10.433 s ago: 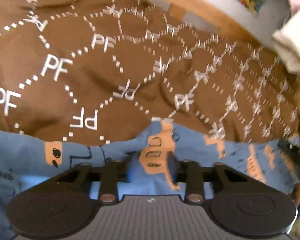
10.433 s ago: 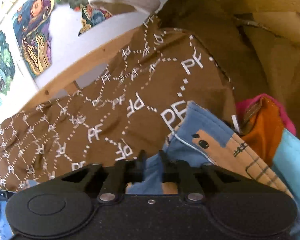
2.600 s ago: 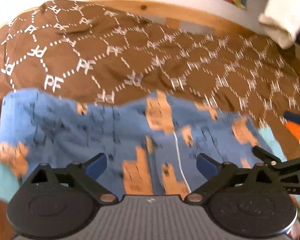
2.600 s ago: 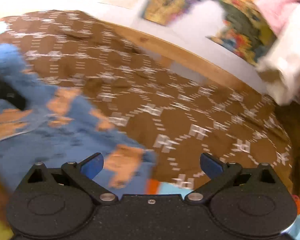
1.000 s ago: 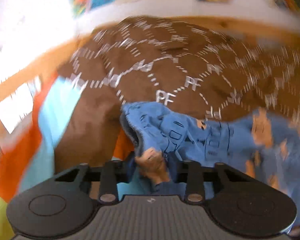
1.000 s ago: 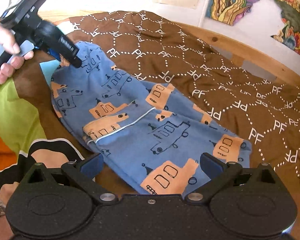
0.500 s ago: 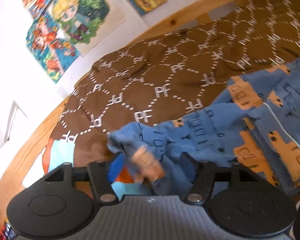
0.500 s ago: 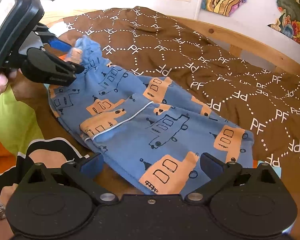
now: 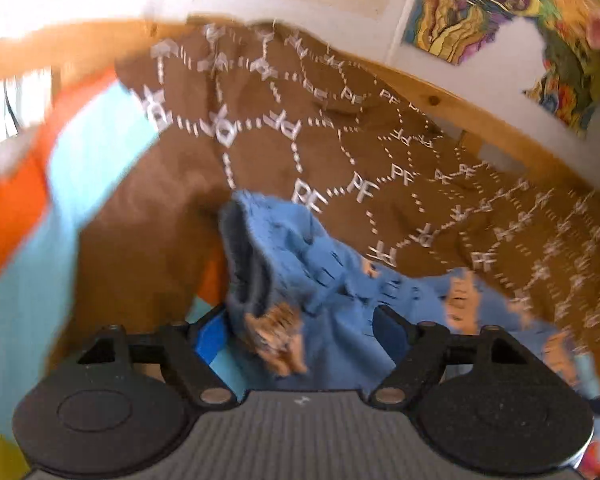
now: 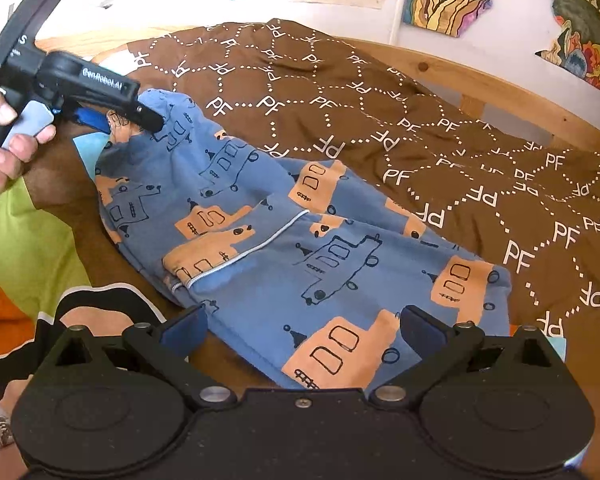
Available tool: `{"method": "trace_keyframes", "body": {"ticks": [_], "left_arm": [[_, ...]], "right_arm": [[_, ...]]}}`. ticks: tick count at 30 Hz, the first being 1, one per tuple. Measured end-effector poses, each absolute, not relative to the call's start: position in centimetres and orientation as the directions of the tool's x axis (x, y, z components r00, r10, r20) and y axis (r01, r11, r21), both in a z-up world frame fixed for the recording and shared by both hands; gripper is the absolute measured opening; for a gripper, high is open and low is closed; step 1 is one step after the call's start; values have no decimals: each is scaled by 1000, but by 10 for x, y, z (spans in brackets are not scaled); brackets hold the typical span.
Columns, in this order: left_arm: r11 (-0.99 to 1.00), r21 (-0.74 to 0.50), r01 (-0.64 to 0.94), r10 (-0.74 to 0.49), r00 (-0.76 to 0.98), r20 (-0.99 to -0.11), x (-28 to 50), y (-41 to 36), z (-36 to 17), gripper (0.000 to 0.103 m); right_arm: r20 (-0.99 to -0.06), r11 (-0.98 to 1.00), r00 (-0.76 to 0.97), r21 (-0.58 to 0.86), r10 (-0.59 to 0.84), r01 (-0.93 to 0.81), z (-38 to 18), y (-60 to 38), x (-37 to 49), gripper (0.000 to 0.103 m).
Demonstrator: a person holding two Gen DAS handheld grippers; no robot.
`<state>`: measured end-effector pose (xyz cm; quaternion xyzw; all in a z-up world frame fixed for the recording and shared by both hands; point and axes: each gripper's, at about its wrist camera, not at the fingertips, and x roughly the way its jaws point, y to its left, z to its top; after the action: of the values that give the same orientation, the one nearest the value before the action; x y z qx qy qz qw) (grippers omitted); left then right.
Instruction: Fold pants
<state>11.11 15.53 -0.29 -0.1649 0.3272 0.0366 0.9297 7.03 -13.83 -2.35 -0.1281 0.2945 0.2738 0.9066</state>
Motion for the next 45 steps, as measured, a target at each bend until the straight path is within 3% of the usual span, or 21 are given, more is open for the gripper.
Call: {"method": "trace_keyframes", "body": {"ticks": [4,6,8,10,14,21,29,40,41,42,43,44,45], "left_arm": [[889,-390,-238,-54,793,-607,113,171,-9,71],[867,-427,-257,-64,792,-607,114,181,-10,60],[851,-441,-285,-59,783,-619,116,189,-12,40],[832,-457,-314,-59,769,-637,119,198,-15,27],[808,-478,-344,-63,757,-650,121,200,-11,20],[832,-459,-312,-46,785,-618,106,179,14,19],[911,-413,-6,-225,832,-506,110,111,62,19],[885,-239,399,-459,675,-577,130,-43,70,21],[883,-214,419,-458,667,-588,129,-56,65,22],[879,-182,440,-454,661,-598,129,-67,57,31],[878,-138,459,-440,659,-610,127,-78,45,51],[879,-104,466,-422,658,-624,124,-85,35,63],[882,-72,466,-399,656,-641,122,-91,24,64]], "right_arm": [[-590,829,690,-61,419,-556,-21,-138,71,102],[-576,846,705,-43,414,-532,-16,-136,75,102],[-559,863,717,-7,416,-506,-10,-133,81,102],[-563,872,717,15,412,-489,-9,-125,89,102],[-659,863,670,-61,343,-502,-33,-102,104,102],[-625,882,687,5,371,-472,-25,-122,107,102],[-545,906,733,135,407,-402,14,-192,110,102],[-481,908,797,373,365,-191,27,-291,128,102],[-477,906,802,385,360,-177,26,-297,128,102],[-476,904,806,396,352,-160,25,-303,129,102],[-476,902,810,406,344,-144,24,-309,130,102],[-477,900,810,416,340,-133,22,-312,130,102],[-479,896,809,426,340,-124,19,-315,131,102]]}}
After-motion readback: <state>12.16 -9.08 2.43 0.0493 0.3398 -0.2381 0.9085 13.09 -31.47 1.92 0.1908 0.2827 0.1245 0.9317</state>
